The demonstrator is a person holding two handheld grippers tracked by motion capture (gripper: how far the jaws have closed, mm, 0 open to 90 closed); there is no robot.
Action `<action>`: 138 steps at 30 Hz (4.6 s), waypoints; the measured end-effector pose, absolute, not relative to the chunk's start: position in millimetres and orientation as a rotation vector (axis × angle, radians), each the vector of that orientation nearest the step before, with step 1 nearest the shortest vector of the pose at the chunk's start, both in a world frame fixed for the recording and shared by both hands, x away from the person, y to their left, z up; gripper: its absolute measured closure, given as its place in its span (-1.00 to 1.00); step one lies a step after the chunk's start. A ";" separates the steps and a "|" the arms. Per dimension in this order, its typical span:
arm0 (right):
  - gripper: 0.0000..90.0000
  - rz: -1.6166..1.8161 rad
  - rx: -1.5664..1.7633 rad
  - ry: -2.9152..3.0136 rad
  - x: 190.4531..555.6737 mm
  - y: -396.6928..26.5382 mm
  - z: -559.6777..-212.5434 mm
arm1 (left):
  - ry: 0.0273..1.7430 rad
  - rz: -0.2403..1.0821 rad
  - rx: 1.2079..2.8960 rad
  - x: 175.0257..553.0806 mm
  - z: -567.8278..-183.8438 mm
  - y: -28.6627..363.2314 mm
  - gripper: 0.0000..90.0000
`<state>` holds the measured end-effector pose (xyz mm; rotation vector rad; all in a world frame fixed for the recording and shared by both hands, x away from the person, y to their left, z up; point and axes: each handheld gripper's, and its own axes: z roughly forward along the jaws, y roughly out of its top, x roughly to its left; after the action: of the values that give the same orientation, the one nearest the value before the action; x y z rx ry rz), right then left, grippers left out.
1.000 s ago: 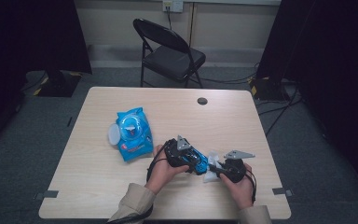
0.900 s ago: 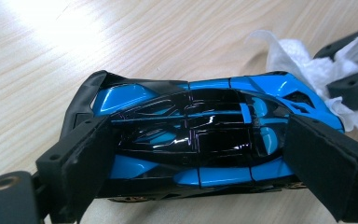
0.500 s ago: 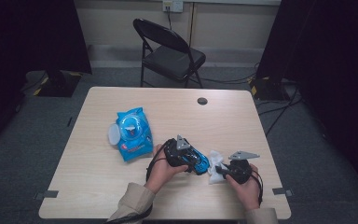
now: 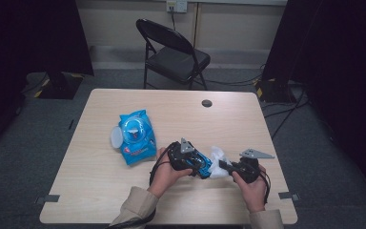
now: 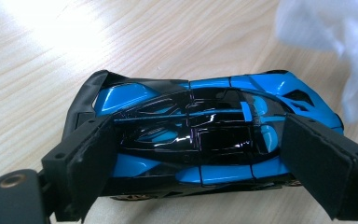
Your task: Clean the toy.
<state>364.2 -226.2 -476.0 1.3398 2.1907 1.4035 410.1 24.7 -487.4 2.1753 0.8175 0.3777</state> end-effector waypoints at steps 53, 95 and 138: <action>0.90 1.135 1.188 2.457 340.0 -178.6 -497.9 | 0.829 0.377 2.177 408.3 -486.5 22.5 -0.72; 0.90 1.269 1.327 2.138 369.6 -219.4 -481.7 | 0.832 0.375 2.180 407.8 -485.7 21.3 -0.71; 0.89 1.077 1.261 2.310 358.4 -201.4 -500.3 | 0.835 0.377 2.179 407.4 -485.8 21.0 -0.71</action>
<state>358.4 -201.4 -500.3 1.2614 2.3096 1.0770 407.4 21.0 -485.8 2.1793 0.8349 0.3766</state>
